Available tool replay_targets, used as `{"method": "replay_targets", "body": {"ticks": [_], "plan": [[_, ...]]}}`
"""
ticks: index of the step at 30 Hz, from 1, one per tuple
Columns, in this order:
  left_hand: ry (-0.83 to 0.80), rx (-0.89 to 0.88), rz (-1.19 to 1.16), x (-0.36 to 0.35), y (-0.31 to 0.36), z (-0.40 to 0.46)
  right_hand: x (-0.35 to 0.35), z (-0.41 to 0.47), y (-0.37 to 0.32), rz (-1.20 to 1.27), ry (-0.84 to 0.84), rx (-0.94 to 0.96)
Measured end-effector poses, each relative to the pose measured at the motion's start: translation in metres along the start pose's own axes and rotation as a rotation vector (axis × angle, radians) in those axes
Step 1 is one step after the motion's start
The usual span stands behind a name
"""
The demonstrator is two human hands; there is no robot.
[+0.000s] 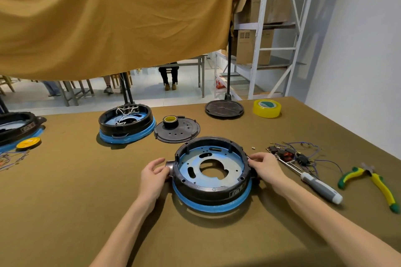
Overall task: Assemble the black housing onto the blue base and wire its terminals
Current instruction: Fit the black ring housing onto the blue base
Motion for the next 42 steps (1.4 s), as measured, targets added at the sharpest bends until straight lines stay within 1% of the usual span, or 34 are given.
{"method": "replay_targets", "body": {"ticks": [4, 8, 12, 22, 25, 28, 33, 42], "plan": [[0.026, -0.015, 0.131, 0.000, -0.001, 0.003, -0.003, -0.001, 0.000, -0.041, -0.015, -0.002], [0.039, -0.049, 0.153, -0.006, 0.003, 0.003, -0.001, 0.000, -0.002, -0.029, -0.024, -0.011], [0.044, -0.029, 0.163, -0.009, 0.005, 0.007, -0.001, 0.002, -0.001, 0.010, -0.019, -0.029], [0.144, -0.141, 0.295, -0.010, 0.009, 0.012, -0.006, 0.010, 0.005, 0.012, -0.022, 0.047], [0.114, -0.137, 0.301, -0.010, 0.009, 0.021, -0.006, 0.014, 0.005, 0.011, -0.017, 0.069], [0.058, -0.178, 0.301, -0.014, 0.009, 0.023, -0.007, 0.017, 0.005, 0.007, -0.033, 0.096], [0.073, -0.229, 0.350, -0.011, 0.012, 0.015, -0.005, 0.012, 0.005, 0.029, -0.045, 0.108], [0.043, -0.249, 0.348, -0.011, 0.016, 0.001, 0.002, -0.004, 0.008, 0.015, -0.064, 0.108]]}}
Point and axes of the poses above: each hand's wrist, its own z-axis towards the middle knuckle, its own x-axis out of the back of the hand, y = z × x, the point moved 8 cm from there along z, towards the middle knuckle, and after that the axes turned 12 degrees about z, right-handed, at the moved point
